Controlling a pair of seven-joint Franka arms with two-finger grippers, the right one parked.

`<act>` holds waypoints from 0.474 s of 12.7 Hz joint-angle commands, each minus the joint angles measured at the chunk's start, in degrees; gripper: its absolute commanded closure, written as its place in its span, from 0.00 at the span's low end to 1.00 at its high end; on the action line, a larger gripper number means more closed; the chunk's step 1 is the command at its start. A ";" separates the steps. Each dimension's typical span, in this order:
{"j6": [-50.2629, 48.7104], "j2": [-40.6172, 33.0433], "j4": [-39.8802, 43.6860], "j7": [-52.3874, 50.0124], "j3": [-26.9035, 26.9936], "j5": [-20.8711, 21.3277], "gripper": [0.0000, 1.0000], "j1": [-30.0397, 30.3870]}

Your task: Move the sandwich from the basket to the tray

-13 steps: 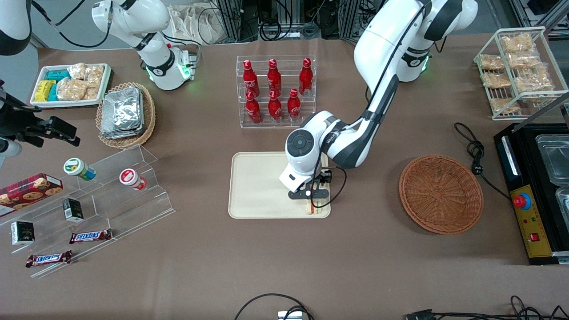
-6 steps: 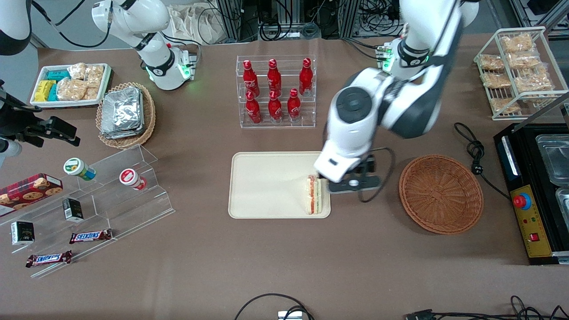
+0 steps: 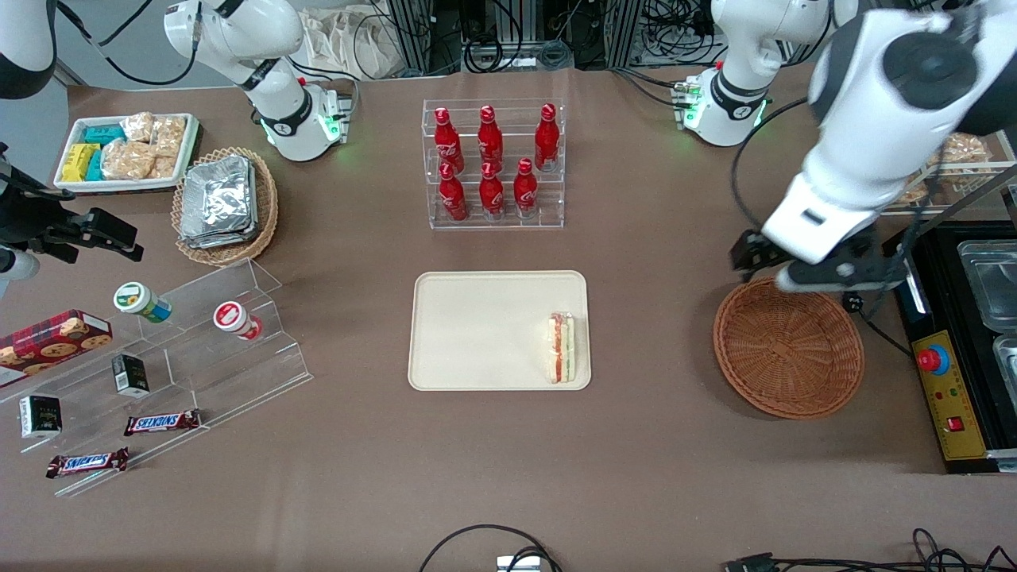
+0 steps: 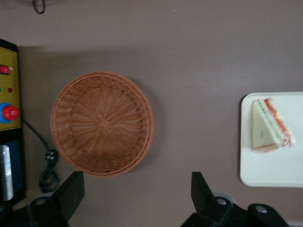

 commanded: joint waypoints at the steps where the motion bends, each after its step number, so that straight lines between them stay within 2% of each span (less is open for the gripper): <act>1: -1.23 -6.58 -5.95 4.60 -0.73 -1.59 0.00 5.48; 4: -9.83 -7.03 -2.71 9.24 -0.82 -3.26 0.00 10.94; 6: -12.93 -6.68 -0.86 9.79 -0.82 -4.05 0.00 11.48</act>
